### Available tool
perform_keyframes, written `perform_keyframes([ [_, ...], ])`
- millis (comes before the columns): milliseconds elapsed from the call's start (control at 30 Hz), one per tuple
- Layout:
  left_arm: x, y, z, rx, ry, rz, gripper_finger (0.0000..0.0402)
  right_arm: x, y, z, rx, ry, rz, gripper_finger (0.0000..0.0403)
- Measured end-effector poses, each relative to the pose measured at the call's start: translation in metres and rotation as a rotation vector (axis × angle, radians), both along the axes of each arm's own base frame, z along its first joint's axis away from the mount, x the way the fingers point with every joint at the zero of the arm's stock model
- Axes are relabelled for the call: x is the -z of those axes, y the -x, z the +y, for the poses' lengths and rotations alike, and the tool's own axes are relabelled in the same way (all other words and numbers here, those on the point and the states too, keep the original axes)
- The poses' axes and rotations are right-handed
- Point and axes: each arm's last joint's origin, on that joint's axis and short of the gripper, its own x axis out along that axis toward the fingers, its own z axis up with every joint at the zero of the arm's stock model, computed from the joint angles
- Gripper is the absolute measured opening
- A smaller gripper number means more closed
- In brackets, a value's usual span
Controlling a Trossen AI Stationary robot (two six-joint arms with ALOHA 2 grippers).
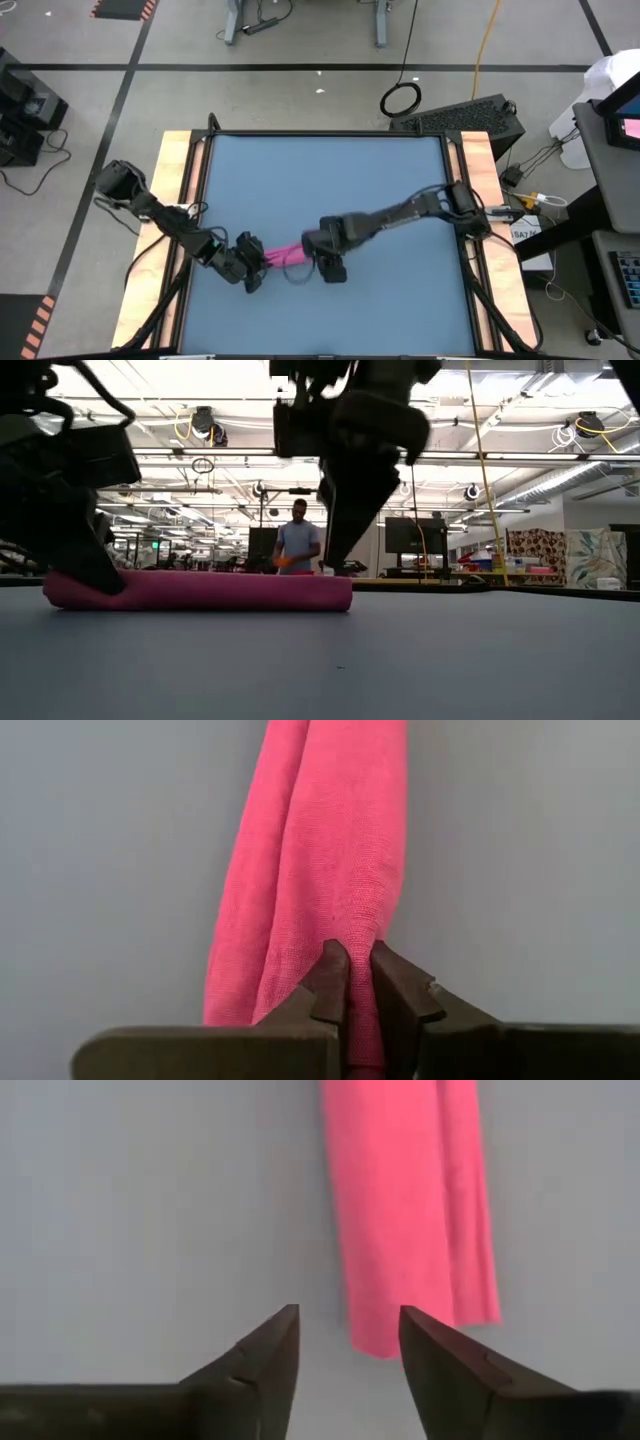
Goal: Roll towel
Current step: Roll the light red towel
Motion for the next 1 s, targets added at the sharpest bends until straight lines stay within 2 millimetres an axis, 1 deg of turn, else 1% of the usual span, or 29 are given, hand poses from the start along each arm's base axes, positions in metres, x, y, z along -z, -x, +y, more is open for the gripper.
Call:
perform_keyframes([
  [100,-0.002,-0.003,0.006,-0.008,0.031,0.01,0.0031,0.0,0.005,0.028,-0.018,0.161,-0.037,0.0174],
  [133,-0.003,-0.004,0.008,-0.011,0.038,0.011,0.0031,0.003,0.006,0.037,-0.023,0.22,-0.05,0.0179],
  [200,-0.002,-0.007,0.011,-0.018,0.055,0.022,0.0031,0.006,0.008,0.051,-0.048,0.328,-0.086,0.0187],
  [267,-0.002,-0.008,0.014,-0.02,0.067,0.034,0.0032,0.012,0.009,0.059,-0.076,0.422,-0.1,0.0193],
  [333,-0.002,-0.008,0.016,-0.021,0.075,0.046,0.0032,0.015,0.007,0.063,-0.078,0.487,-0.123,0.0196],
  [467,-0.001,-0.009,0.017,-0.023,0.078,0.05,0.0032,0.025,0.004,0.058,-0.08,0.519,-0.107,0.0192],
  [600,-0.001,-0.009,0.017,-0.023,0.077,0.051,0.0033,0.033,0.0,0.047,-0.082,0.483,-0.07,0.0172],
  [733,-0.001,-0.008,0.017,-0.022,0.075,0.053,0.0033,0.04,-0.005,0.032,-0.072,0.41,-0.034,0.0142],
  [1000,-0.001,-0.008,0.017,0.007,0.046,0.056,0.0033,0.04,-0.01,0.009,-0.064,0.242,-0.004,0.0057],
])
